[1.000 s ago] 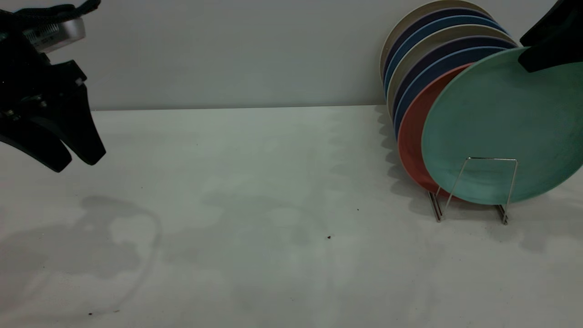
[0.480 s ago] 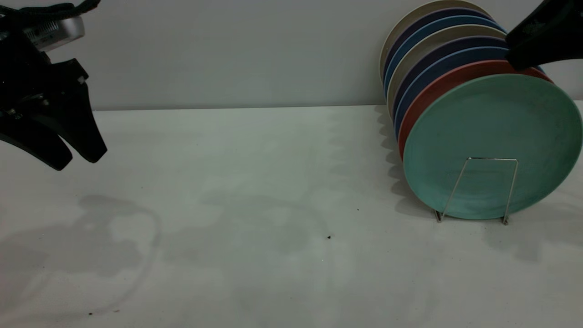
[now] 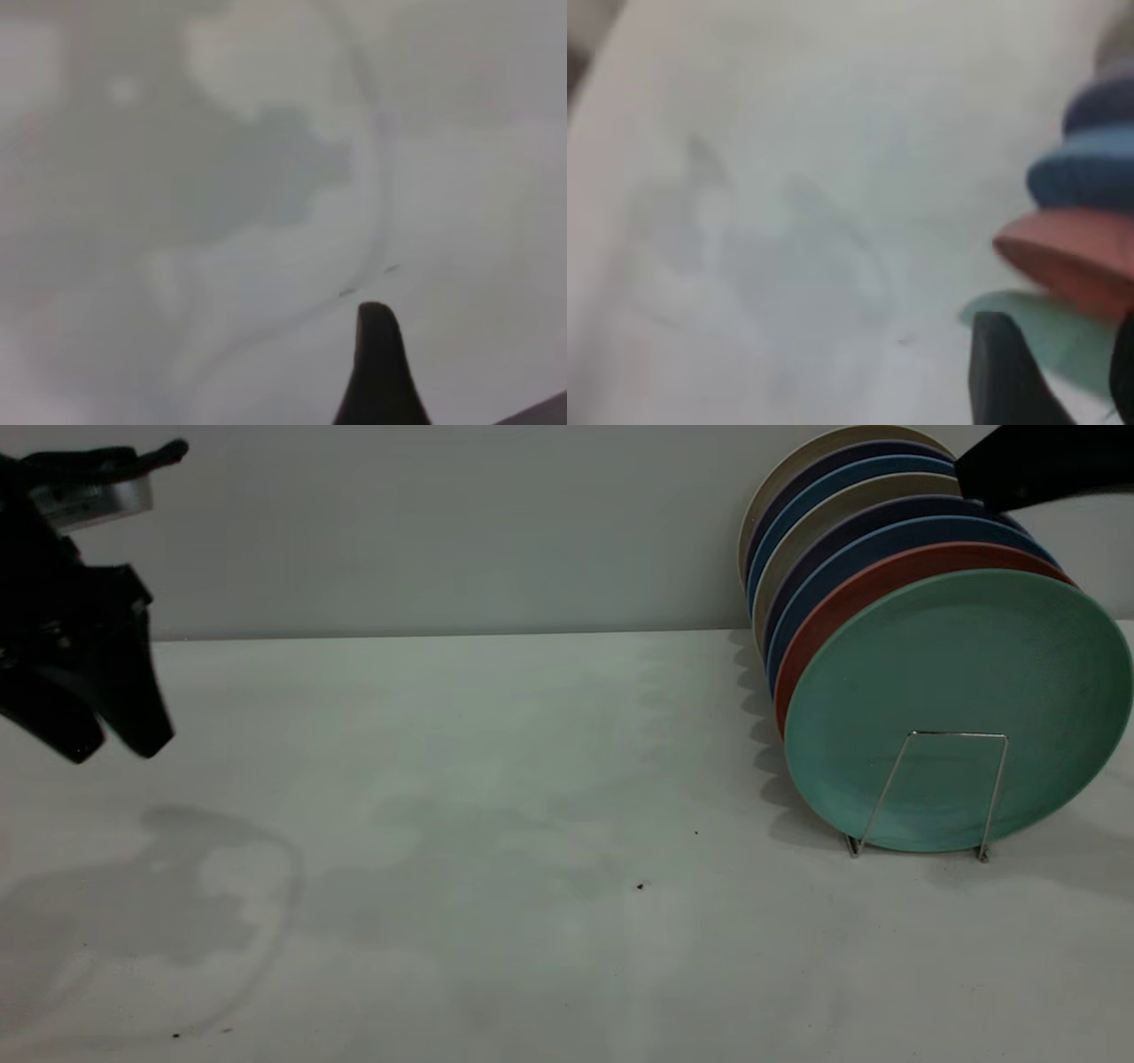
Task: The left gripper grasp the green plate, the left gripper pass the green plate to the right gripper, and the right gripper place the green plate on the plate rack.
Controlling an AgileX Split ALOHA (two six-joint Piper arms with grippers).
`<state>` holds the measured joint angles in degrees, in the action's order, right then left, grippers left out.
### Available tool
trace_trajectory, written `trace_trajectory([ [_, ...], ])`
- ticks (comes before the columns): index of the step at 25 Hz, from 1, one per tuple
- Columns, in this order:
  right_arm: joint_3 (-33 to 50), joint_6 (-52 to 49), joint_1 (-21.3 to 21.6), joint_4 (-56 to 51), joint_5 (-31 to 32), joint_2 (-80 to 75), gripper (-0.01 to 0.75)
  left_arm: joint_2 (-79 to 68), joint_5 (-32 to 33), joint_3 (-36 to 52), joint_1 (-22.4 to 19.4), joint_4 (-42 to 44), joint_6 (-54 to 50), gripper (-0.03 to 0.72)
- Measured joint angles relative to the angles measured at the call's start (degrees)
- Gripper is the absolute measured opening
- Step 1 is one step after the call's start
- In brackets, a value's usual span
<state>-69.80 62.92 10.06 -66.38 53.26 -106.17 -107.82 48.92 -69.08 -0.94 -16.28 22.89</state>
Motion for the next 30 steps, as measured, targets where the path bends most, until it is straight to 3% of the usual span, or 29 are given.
trace_trajectory([
  [6, -4.8, -21.2, 0.0, 14.1, 3.9, 0.0, 0.311, 0.6, 2.7, 0.0, 0.0, 9.8, -6.3, 0.557],
  [15, -9.5, -45.8, -2.8, 51.0, 15.4, 3.4, 0.311, 7.3, 6.1, 0.0, 0.2, 8.7, -12.1, 0.550],
  [23, -8.5, -51.5, -6.5, 52.7, 16.2, 13.6, 0.311, 14.2, 12.3, 1.2, 0.2, 6.6, -12.5, 0.477],
  [30, 2.2, -52.0, -10.5, 52.1, 16.8, 27.5, 0.311, 22.9, 11.5, 10.4, 0.2, 5.6, -11.3, 0.446],
])
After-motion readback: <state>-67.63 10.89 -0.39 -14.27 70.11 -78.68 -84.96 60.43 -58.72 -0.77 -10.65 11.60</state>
